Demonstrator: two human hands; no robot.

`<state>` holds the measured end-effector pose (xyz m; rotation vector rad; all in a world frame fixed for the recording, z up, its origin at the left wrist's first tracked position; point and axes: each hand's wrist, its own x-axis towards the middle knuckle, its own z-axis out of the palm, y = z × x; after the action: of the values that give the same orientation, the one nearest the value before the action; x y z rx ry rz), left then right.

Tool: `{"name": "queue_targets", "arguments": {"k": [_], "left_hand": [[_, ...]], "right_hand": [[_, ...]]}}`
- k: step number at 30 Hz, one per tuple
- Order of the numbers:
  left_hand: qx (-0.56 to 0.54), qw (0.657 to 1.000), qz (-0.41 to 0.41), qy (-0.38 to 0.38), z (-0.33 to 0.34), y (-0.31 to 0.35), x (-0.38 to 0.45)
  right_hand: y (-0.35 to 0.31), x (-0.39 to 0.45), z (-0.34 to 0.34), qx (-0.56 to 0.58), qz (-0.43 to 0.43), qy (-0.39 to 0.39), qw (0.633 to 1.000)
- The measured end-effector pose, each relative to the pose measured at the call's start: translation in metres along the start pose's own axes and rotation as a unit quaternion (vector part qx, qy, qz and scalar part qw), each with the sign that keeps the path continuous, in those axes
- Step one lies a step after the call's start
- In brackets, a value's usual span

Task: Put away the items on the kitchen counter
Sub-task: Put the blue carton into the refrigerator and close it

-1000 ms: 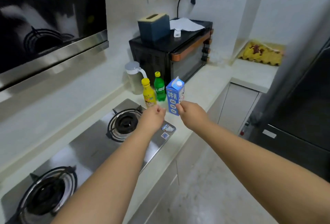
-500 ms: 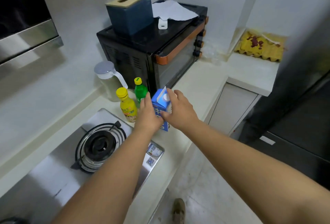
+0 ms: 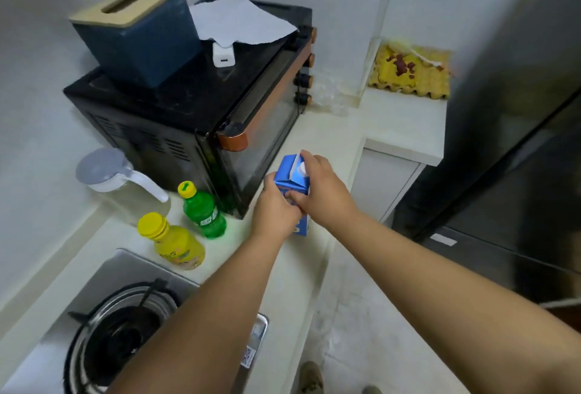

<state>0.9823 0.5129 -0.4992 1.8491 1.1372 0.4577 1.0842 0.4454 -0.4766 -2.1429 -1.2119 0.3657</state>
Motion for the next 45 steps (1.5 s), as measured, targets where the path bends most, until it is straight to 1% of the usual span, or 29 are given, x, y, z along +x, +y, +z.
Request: {"name": "queue_targets", "arguments": {"k": [5,10,17,21,23,26,30,33,35,37,39,40,41,43,45], "left_hand": [[-0.015,0.999,0.016,-0.046,0.039,0.028,0.027],[-0.059,0.996,0.020,-0.057,0.065,0.032,0.039],[-0.066,0.996,0.025,-0.056,0.062,0.031,0.036],[-0.018,0.998,0.017,-0.059,0.057,0.037,0.034],[0.040,0.997,0.045,-0.047,0.051,0.047,0.031],[0.100,0.988,0.117,-0.017,0.039,0.069,0.025],[0.187,0.962,0.198,0.030,0.035,0.108,0.019],[0.209,0.940,0.264,0.044,0.050,0.150,0.020],[0.217,0.922,0.320,0.023,0.072,0.187,0.019],[0.233,0.904,0.359,-0.003,0.097,0.225,0.017],[0.223,0.902,0.367,-0.036,0.125,0.262,0.014],[0.187,0.910,0.363,-0.072,0.141,0.283,0.011],[0.127,0.920,0.351,-0.120,0.154,0.302,0.005],[0.011,0.923,0.320,-0.214,0.184,0.341,-0.011],[-0.024,0.916,0.310,-0.253,0.210,0.369,-0.023]], "right_hand": [[0.039,0.019,-0.028,-0.010,0.036,0.038,0.999],[0.062,0.028,-0.034,-0.019,0.062,0.048,0.997],[0.063,0.024,-0.035,-0.021,0.044,0.041,0.998],[0.059,0.019,-0.042,-0.042,0.037,0.028,0.998],[0.054,0.018,-0.052,-0.057,0.028,0.033,0.997],[0.043,0.016,-0.074,-0.060,0.015,0.047,0.997],[0.031,0.012,-0.106,-0.072,-0.002,0.077,0.994],[0.035,0.005,-0.147,-0.121,-0.013,0.126,0.985],[0.052,-0.007,-0.186,-0.156,0.001,0.152,0.976],[0.078,-0.018,-0.223,-0.213,0.022,0.162,0.963],[0.108,-0.033,-0.256,-0.270,0.067,0.154,0.948],[0.122,-0.042,-0.272,-0.281,0.099,0.149,0.943],[0.135,-0.051,-0.283,-0.279,0.129,0.147,0.940],[0.157,-0.069,-0.303,-0.251,0.185,0.155,0.937],[0.171,-0.083,-0.311,-0.206,0.210,0.180,0.939]]}}
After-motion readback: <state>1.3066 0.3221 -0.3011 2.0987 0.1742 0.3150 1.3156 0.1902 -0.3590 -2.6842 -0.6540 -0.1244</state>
